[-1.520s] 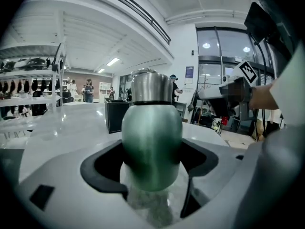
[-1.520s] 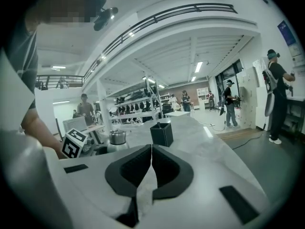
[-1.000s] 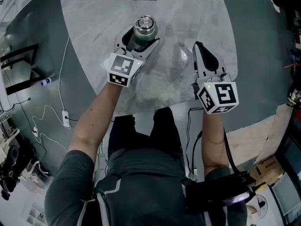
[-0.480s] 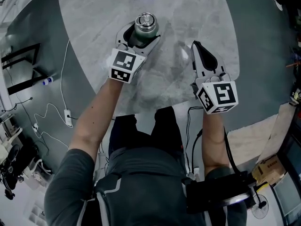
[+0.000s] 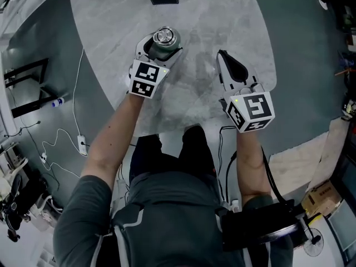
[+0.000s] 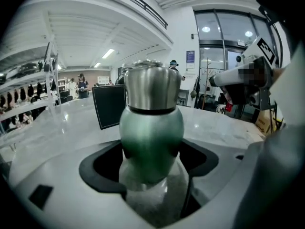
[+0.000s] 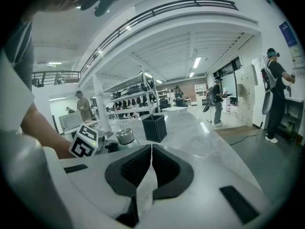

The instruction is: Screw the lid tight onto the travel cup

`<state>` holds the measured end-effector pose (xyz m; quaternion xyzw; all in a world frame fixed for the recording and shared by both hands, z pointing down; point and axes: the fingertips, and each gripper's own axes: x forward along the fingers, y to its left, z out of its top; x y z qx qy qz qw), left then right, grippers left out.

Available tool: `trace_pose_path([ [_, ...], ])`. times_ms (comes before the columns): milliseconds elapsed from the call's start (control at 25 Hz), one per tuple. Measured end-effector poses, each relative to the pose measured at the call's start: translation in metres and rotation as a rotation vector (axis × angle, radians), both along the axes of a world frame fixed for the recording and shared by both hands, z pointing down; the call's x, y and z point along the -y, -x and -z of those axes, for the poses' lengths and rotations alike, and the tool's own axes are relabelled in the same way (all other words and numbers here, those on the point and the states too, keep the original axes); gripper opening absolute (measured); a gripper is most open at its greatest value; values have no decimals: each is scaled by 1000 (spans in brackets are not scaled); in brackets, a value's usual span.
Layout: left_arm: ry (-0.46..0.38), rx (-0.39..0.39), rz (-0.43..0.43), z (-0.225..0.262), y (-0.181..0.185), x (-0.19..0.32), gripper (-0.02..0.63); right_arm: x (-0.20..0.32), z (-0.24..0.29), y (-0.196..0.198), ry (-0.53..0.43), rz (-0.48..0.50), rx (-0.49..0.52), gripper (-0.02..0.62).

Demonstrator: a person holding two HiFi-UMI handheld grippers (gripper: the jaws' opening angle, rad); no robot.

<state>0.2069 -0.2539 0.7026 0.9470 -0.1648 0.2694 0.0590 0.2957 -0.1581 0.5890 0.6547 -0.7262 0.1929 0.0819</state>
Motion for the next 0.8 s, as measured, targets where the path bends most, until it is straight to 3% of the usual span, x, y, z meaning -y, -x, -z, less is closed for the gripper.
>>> trace_pose_path([
  [240,55,-35,29,22,24,-3,373,-2,33,2,-26,-27,-10,32],
  [400,47,-34,-29,48,47,-14,373,-4,64,4,-49,-62,-20,32],
  [600,55,-125,63,90,72,2,373,12,77,4,-72,-68,-15,32],
  [800,-40,-157,111,172,97,-3,373,-3,126,19,-97,-50,-29,32],
])
